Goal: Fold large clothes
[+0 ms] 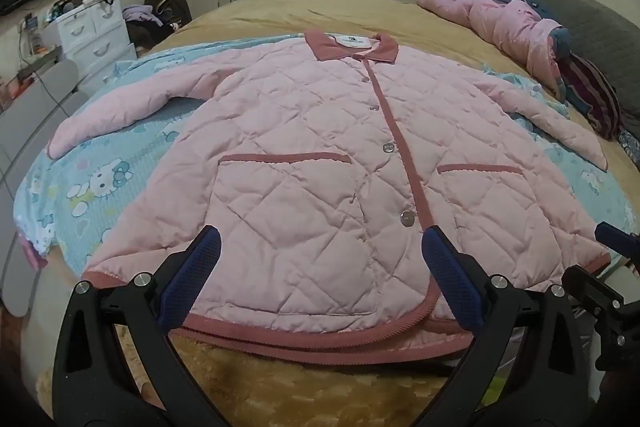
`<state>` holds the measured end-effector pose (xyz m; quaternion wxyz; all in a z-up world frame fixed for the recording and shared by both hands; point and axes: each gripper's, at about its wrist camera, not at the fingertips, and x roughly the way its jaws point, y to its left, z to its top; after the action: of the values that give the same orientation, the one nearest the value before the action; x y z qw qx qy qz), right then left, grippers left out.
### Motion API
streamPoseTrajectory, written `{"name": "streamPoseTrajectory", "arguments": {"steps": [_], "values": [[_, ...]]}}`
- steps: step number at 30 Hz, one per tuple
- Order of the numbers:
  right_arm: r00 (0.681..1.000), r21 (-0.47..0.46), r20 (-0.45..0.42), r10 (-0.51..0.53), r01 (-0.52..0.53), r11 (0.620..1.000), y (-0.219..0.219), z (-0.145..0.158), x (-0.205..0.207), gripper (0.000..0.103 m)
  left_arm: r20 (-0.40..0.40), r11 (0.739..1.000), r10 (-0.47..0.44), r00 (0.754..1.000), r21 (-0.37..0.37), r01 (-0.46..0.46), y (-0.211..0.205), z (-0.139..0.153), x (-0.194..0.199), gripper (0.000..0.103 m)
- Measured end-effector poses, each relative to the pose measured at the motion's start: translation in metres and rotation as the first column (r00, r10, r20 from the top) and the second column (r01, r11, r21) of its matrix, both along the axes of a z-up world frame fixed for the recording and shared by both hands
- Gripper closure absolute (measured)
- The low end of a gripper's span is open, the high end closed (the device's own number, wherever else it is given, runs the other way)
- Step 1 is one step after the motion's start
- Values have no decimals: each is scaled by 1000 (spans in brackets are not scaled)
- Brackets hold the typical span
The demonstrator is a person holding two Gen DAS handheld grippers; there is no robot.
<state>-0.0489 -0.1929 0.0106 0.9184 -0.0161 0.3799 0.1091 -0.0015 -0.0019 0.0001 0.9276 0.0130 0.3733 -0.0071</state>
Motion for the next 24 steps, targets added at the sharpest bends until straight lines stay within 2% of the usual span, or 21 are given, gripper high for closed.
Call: {"name": "streamPoseTrajectory", "arguments": {"steps": [1, 5, 24], "values": [[1000, -3, 4, -2, 2, 1000, 3, -1, -1, 4, -19, 999, 6, 1000, -44, -6, 4, 0, 2, 9], [1000, 56, 5, -11, 10, 998, -8, -1, -2, 4, -26, 1000, 9, 1000, -26, -10, 3, 0, 2, 9], [1000, 49, 13, -15, 14, 999, -7, 3, -3, 4, -18, 1000, 8, 1000, -25, -9, 0, 1, 1, 9]]}}
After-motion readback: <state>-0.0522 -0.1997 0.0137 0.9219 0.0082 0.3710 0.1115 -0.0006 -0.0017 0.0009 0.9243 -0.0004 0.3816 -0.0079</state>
